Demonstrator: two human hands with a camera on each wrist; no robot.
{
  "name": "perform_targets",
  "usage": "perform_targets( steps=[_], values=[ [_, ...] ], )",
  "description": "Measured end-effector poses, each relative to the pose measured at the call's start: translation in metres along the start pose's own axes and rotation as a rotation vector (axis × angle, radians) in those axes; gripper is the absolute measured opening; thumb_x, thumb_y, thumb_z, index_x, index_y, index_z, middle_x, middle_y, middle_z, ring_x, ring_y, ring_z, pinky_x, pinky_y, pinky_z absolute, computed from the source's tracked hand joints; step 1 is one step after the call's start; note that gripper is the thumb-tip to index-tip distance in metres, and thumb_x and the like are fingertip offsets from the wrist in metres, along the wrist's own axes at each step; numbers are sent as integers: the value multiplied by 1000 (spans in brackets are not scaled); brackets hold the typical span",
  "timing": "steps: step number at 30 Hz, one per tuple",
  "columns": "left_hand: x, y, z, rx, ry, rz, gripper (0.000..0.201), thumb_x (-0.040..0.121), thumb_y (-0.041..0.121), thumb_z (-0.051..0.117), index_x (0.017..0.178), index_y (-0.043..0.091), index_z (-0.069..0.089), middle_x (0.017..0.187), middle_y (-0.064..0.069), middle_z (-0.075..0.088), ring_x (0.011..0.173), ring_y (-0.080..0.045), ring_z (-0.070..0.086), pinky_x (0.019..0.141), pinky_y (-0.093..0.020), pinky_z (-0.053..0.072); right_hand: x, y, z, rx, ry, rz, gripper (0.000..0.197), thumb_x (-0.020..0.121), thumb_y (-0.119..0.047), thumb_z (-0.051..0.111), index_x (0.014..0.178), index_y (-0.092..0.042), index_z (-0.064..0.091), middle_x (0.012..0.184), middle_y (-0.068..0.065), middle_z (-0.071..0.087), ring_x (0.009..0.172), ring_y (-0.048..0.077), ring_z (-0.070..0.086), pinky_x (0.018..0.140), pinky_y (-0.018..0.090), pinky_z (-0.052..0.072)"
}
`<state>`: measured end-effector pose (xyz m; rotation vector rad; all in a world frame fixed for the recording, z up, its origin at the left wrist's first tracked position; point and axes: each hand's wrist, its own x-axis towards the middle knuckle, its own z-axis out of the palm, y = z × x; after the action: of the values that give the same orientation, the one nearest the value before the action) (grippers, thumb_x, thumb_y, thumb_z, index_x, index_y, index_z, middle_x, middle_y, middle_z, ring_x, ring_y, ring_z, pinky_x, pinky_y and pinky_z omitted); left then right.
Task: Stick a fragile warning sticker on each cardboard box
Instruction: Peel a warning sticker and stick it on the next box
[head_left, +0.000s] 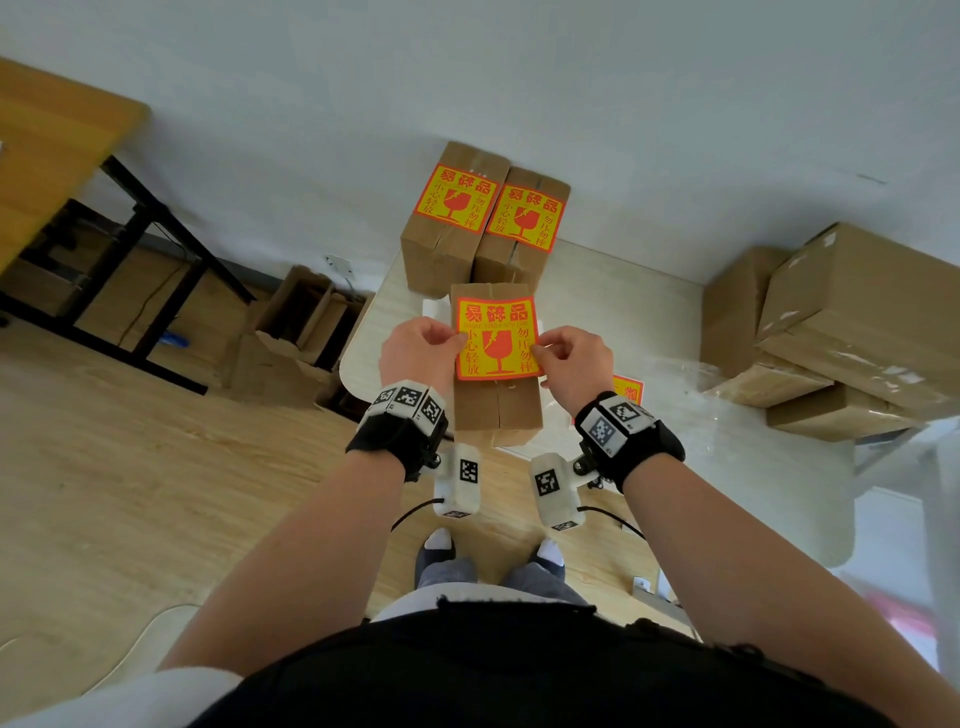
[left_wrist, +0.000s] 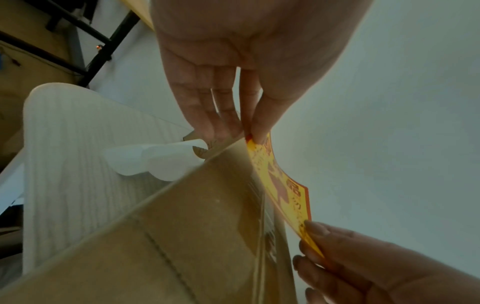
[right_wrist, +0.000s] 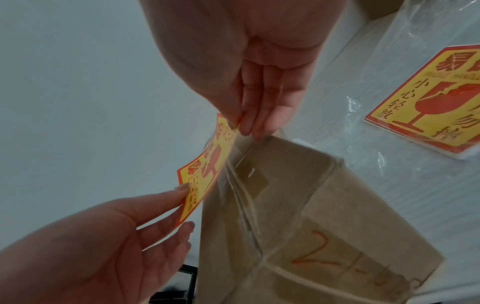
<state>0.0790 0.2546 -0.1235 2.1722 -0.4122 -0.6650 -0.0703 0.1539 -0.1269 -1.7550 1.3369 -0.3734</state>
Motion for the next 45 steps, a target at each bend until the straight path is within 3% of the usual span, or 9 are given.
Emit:
perform_targets(
  steps=[3,6,11,28,34,42,45],
  values=[
    [3,-2,3,8,-12,-25,12,82,34,74,78,25,68,79,7,71,78,-17,69,79,-36,58,-1,-1,-2,-5,-33,-17,10,89,-20,68,96,-26,63,79,3,71,76,17,68,76,38,58],
    [7,-4,7,-46,-8,-67,16,81,33,75,71,25,65,76,3,71,77,-21,71,76,-41,60,-1,-3,0,-4,-36,-29,25,90,-20,67,114,-22,59,78,1,70,74,13,66,72,31,57],
    [9,-9,12,-62,-24,-89,18,80,32,76,69,26,63,75,-1,72,76,-23,72,75,-43,61,0,-4,1,-24,-29,-41,34,91,-18,65,123,-22,56,77,-2,67,75,16,67,76,39,59],
    [3,-3,13,-15,19,-25,16,83,35,74,72,27,64,73,5,70,73,-17,70,72,-41,61,-1,-1,-2,-63,3,-161,26,92,-13,58,114,-25,63,73,-2,66,70,14,65,65,26,55],
    [3,5,9,63,34,-10,13,86,36,69,84,23,68,80,4,71,79,-20,69,77,-40,59,0,-1,0,-50,-4,-168,27,94,-15,56,118,-25,63,80,-2,64,71,18,67,65,39,60],
    [1,6,10,121,23,-19,18,87,39,68,90,21,72,83,3,72,81,-18,69,80,-35,56,-1,-4,0,-81,13,-149,34,92,-11,53,122,-22,64,75,-2,64,71,16,65,64,27,56],
    [0,9,10,132,35,-17,17,88,37,68,91,21,72,86,3,72,84,-17,67,76,-30,52,-1,-6,1,-91,21,-136,35,91,-10,52,122,-20,66,75,-2,63,72,17,64,71,31,57]
  ],
)
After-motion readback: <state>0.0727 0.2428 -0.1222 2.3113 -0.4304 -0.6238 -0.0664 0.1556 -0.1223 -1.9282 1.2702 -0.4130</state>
